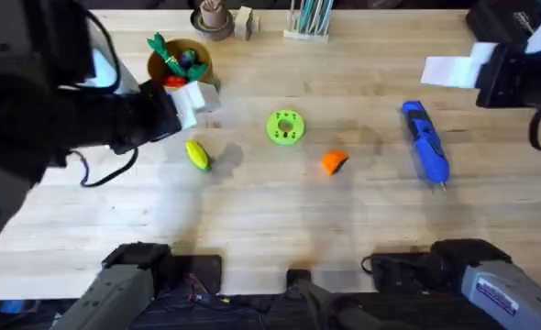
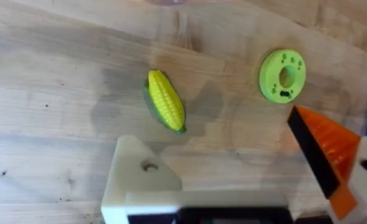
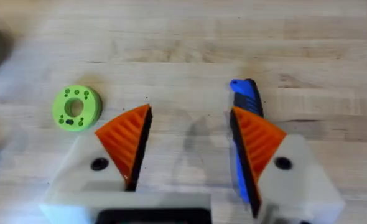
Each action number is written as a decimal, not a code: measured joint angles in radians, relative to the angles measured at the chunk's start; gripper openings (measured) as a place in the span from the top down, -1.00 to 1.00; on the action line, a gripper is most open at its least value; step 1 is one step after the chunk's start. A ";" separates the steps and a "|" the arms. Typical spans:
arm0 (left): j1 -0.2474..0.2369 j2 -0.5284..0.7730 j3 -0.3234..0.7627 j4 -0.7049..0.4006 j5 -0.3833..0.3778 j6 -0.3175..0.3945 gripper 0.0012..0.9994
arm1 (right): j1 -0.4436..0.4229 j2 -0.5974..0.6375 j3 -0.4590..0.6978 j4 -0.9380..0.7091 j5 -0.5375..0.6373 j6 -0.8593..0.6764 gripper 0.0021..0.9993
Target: Pick up the gripper from the table and insert it into the empty holder that is missing its gripper. Then pick up a screw, insert it into the mounting hole, and use the screwdriver to tighten it. Finally, clean up the table by picking up the vegetable and placing it into the bucket.
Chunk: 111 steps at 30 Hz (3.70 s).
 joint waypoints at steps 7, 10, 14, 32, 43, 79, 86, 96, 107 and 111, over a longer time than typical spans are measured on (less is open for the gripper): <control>0.000 0.229 0.000 0.002 -0.006 -0.045 -0.99 | 0.000 0.000 0.000 0.000 0.000 0.000 -0.60; 0.000 0.298 -0.005 0.010 -0.009 -0.054 -0.99 | 0.000 0.000 0.000 0.000 0.000 0.000 -0.60; 0.000 0.350 -0.020 0.032 -0.010 -0.058 -0.99 | 0.000 0.000 0.000 0.000 0.000 0.000 -0.59; 0.000 0.368 -0.033 0.035 -0.011 -0.063 0.99 | 0.000 0.000 0.000 0.019 0.000 0.000 -0.60; 0.000 0.154 -0.005 -0.046 -0.008 -0.061 -0.40 | 0.000 0.000 0.000 0.019 0.000 0.000 -0.60; 0.000 -0.364 0.103 0.122 0.021 0.022 -0.99 | 0.000 -0.152 0.000 0.016 0.000 -0.028 -0.68; 0.000 -0.364 0.103 0.098 0.021 0.022 -0.99 | 0.000 -0.153 0.000 0.016 0.000 -0.028 -0.67; 0.000 -0.364 0.105 -0.137 0.021 0.022 -0.99 | 0.000 -0.152 0.000 0.016 0.000 -0.028 -0.68; 0.000 -0.364 0.106 -0.478 0.017 -0.002 -0.99 | 0.000 -0.152 0.000 0.015 0.000 -0.028 -0.68; 0.000 -0.364 0.106 -0.348 -0.013 -0.008 -0.99 | 0.000 -0.153 0.000 0.015 0.000 -0.028 -0.67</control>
